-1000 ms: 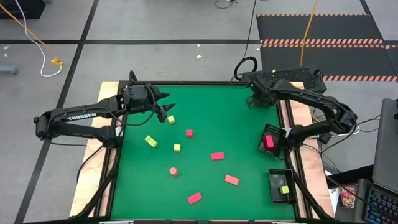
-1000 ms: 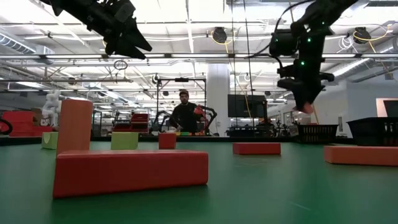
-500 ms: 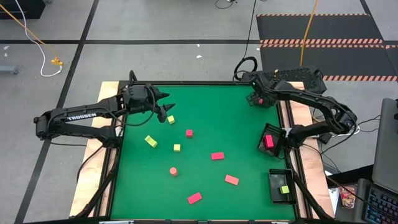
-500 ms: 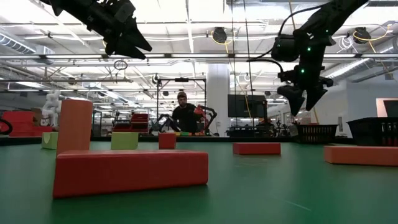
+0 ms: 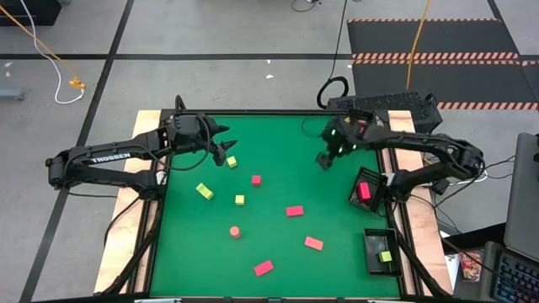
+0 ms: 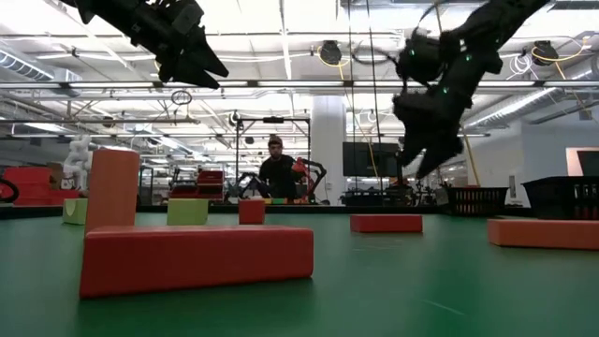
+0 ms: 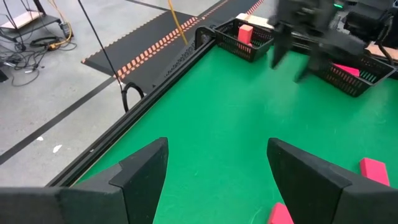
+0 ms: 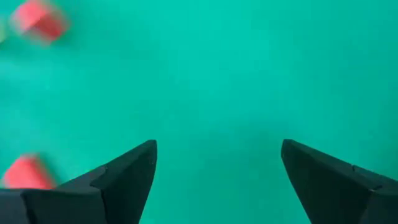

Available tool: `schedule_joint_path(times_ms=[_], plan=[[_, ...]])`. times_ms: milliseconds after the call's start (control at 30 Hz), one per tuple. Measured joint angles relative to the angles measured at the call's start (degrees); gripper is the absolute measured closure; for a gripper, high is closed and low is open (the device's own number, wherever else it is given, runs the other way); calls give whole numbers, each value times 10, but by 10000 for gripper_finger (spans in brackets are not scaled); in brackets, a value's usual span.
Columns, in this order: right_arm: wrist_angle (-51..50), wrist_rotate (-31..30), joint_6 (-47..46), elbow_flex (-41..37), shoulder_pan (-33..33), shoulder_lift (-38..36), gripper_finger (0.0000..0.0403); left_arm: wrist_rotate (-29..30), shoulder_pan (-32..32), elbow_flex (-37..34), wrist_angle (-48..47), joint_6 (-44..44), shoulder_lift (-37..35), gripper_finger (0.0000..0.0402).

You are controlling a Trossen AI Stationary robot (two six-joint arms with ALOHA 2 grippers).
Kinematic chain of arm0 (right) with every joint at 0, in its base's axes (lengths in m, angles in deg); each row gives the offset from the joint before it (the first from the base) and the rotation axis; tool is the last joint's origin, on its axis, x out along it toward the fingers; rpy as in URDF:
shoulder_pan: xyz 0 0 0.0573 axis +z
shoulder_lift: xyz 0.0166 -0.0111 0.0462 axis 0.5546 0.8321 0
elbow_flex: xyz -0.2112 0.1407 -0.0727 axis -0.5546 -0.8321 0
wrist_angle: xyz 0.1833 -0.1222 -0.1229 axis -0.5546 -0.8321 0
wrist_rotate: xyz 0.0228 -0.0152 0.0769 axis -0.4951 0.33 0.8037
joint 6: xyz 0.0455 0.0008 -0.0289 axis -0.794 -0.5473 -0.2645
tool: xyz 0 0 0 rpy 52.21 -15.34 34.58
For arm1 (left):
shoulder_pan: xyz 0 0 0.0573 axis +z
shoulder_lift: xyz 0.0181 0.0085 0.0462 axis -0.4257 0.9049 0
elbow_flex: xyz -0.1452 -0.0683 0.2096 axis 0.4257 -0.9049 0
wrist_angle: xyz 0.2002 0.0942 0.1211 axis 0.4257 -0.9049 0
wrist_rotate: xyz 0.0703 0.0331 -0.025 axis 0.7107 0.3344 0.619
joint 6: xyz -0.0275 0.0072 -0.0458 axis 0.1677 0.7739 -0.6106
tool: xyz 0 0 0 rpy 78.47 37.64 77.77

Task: Sort & place blocks by color
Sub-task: Put the right red block into the middle right black bin

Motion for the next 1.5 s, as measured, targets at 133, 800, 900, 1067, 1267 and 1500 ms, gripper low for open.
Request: schedule_joint_path(times_ms=[133, 800, 900, 1067, 1267, 1500], plan=[[70, -1, 28, -1, 137, 0, 73, 0, 0, 0, 2, 0, 0, 128], [235, -141, -46, -1, 390, 186, 75, 15, 0, 0, 16, -14, 0, 128], [251, -141, -47, -1, 390, 197, 92, 15, 0, 0, 16, -13, 0, 128], [254, -145, -39, 0, 398, 229, 178, 15, 0, 0, 13, -13, 0, 128], [255, -148, -26, 1, 404, 231, 280, 15, 0, 0, 7, -12, 0, 128], [46, -128, -127, -1, 405, 97, 280, 15, 0, 0, 7, -12, 0, 128]])
